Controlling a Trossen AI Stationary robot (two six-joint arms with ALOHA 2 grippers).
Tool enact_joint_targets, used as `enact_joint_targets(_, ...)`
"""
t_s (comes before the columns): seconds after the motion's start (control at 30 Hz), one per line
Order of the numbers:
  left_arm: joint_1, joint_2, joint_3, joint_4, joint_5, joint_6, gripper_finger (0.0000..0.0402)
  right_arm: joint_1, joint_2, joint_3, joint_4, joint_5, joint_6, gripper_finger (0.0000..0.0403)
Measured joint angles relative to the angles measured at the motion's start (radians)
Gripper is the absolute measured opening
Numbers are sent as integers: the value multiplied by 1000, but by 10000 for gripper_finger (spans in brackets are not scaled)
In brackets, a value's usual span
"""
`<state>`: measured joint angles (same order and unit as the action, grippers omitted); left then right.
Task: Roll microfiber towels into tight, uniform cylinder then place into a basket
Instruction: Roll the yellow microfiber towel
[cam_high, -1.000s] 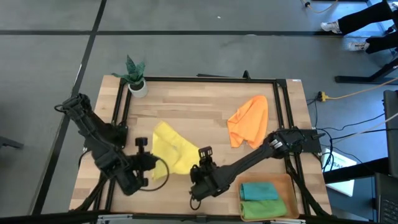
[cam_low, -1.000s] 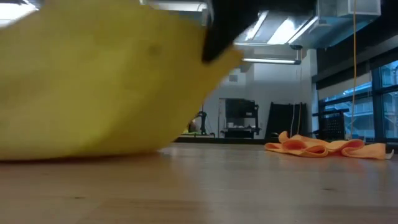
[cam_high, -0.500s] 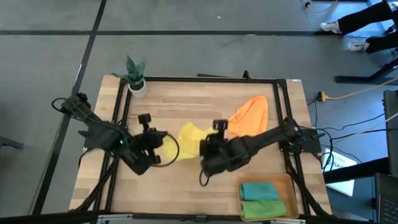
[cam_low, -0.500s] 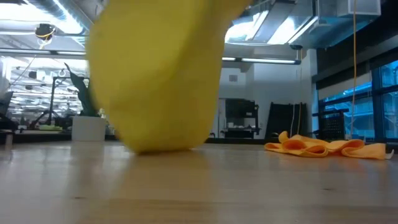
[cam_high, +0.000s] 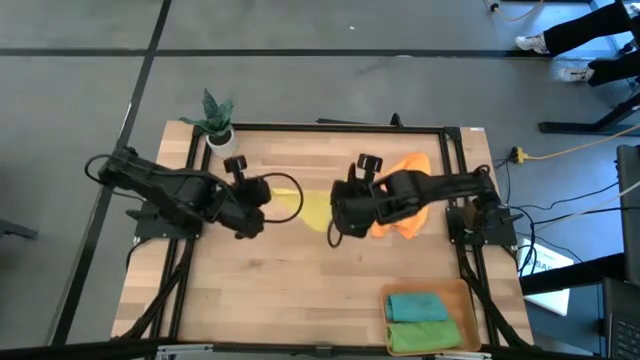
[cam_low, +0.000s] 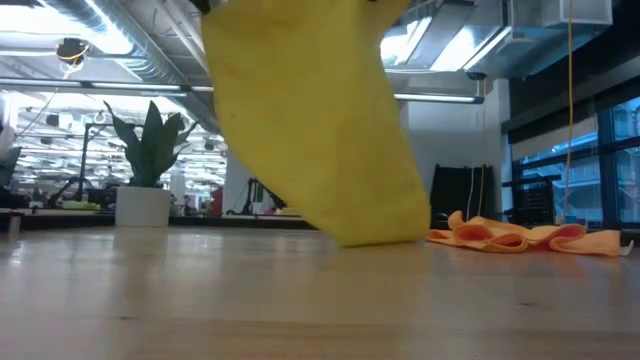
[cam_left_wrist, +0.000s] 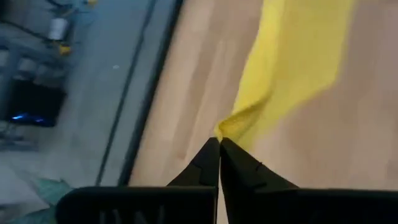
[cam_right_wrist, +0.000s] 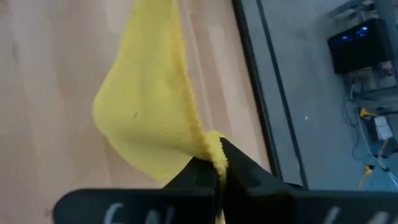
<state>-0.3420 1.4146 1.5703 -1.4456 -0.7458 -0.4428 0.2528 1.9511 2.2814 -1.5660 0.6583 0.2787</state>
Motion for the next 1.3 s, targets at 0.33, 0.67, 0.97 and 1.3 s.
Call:
enact_joint_targets(0.33,94,3,0,14,-134,43,0,-93,0,0,12,38,-73,7)
enact_joint_targets(0.67,243,-1,0,15,-70,147,0,-180,0,0,24,75,-106,9)
enact_joint_targets(0.97,390,-2,0,84,-257,237,0,-259,1,0,119,268,-213,9)
enact_joint_targets(1.3,350,-44,0,125,-393,320,0,-219,-20,0,130,438,-224,9)
